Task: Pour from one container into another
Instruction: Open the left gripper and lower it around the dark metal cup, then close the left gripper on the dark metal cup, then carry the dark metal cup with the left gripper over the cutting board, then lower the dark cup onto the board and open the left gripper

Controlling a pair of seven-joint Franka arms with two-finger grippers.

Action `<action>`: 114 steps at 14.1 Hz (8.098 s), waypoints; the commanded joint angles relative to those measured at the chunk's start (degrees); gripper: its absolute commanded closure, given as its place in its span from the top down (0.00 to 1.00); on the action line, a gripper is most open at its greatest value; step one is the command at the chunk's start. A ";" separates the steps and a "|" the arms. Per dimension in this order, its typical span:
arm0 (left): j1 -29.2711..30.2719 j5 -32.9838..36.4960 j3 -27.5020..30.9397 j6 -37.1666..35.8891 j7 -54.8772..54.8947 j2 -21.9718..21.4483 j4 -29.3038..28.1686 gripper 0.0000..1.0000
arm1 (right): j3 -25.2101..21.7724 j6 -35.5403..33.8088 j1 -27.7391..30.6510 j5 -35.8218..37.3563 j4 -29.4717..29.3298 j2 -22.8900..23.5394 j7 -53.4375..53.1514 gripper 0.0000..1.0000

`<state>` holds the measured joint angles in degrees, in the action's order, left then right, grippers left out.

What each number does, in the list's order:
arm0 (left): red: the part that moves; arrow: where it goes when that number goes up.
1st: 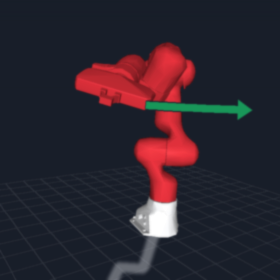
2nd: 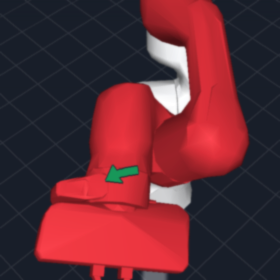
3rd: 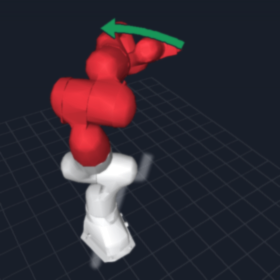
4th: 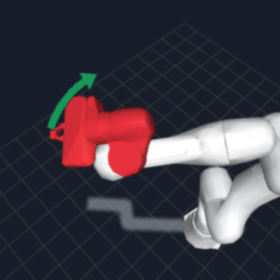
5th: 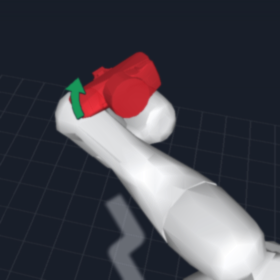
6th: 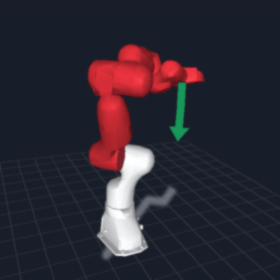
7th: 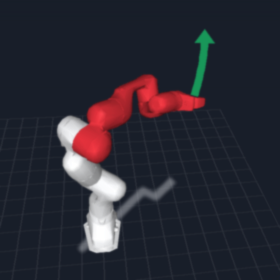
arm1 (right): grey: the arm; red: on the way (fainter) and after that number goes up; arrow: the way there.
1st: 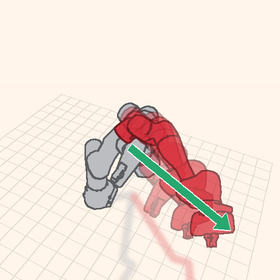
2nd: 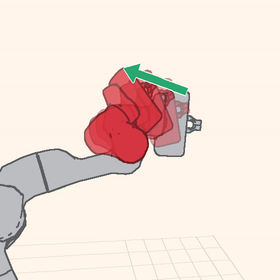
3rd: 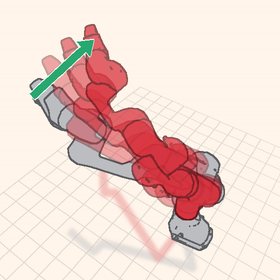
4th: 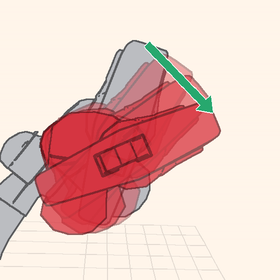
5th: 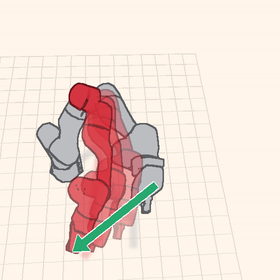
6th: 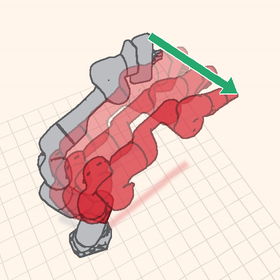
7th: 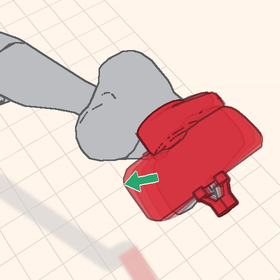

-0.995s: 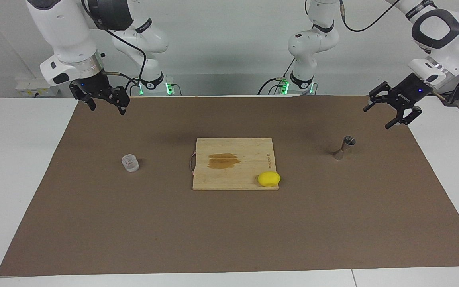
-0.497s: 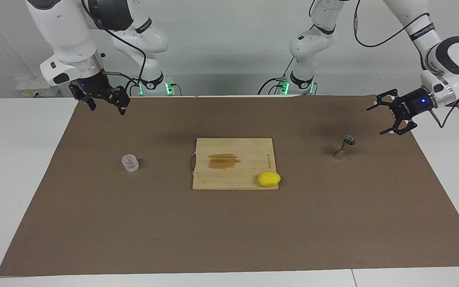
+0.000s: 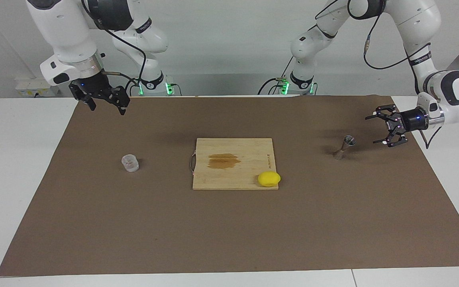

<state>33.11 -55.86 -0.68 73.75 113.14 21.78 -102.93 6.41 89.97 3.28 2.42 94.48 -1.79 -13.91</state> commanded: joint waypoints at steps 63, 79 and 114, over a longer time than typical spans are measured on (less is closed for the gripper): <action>-0.77 -10.06 -1.00 -0.89 27.66 8.28 -7.55 0.69 | 0.27 -0.32 0.68 -0.75 0.27 -0.67 0.99 0.99; -3.84 -10.14 -1.34 -3.17 27.75 4.15 -7.02 0.24 | 0.27 -0.32 0.68 -0.84 0.27 -0.67 0.99 0.99; -61.32 -64.81 -1.61 46.84 30.73 -3.77 -18.27 0.05 | 0.27 -0.32 0.68 -0.83 0.27 -0.67 0.99 0.99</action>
<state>-26.84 -117.90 -3.16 120.13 141.12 18.52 -120.12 6.41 89.97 3.28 2.42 94.48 -1.79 -13.91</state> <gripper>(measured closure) 0.485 0.004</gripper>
